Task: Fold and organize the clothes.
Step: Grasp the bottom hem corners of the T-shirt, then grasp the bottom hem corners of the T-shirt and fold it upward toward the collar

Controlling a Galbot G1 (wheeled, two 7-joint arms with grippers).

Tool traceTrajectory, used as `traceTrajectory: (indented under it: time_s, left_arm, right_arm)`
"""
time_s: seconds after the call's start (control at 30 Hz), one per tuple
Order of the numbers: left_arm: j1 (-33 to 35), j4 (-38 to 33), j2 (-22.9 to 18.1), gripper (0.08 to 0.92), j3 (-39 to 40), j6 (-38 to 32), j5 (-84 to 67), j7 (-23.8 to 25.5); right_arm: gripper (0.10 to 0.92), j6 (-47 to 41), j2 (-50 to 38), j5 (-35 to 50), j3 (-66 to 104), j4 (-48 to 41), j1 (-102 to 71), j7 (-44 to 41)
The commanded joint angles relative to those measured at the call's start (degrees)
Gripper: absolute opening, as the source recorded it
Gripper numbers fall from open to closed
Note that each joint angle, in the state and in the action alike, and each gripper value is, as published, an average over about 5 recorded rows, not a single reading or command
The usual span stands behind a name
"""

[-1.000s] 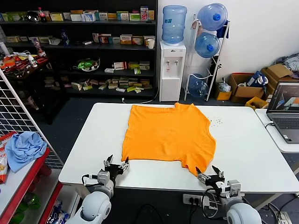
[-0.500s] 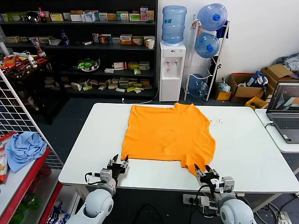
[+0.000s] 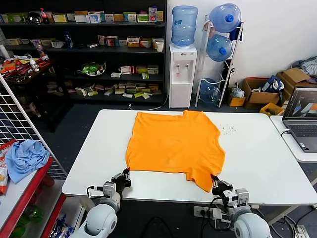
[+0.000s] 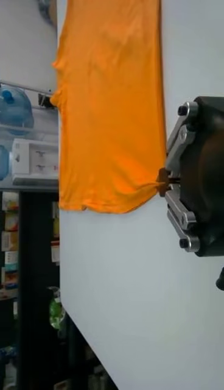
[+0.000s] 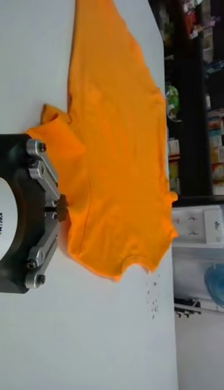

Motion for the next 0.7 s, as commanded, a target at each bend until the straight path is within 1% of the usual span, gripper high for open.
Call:
traceTrajectory:
  time_s: [0.03,0.3,0.53,0.63,0.7]
  left_arm:
    - [3.5,-6.4,1.5,0.104,-0.5,-0.5,0.5,-0.2]
    - [10.8,-14.2,4.4,0.104,-3.0,-2.2,3.9,-0.1]
    - [20.7,-20.3,6.2,0.104,-5.9,-4.8,8.6,0.0]
    - [22.1,-21.4,6.5,0.104,-6.2,-6.1,10.7,0.1]
    - [20.9,-21.0,6.0,0.104,-5.9,-6.7,11.9,0.0]
  right_arm:
    - [0.124,0.1,-0.1,-0.7,0.4,4.1,-3.6,-0.1]
    - [0.124,1.5,-1.9,-7.7,3.1,12.2,-13.0,1.1]
    - [0.124,2.1,-2.9,-13.3,4.3,17.8,-20.4,2.4]
    - [0.124,2.6,-3.5,-15.0,4.4,18.9,-21.4,2.8]
    - [0.124,3.6,-3.8,-15.7,4.3,18.3,-20.3,3.1]
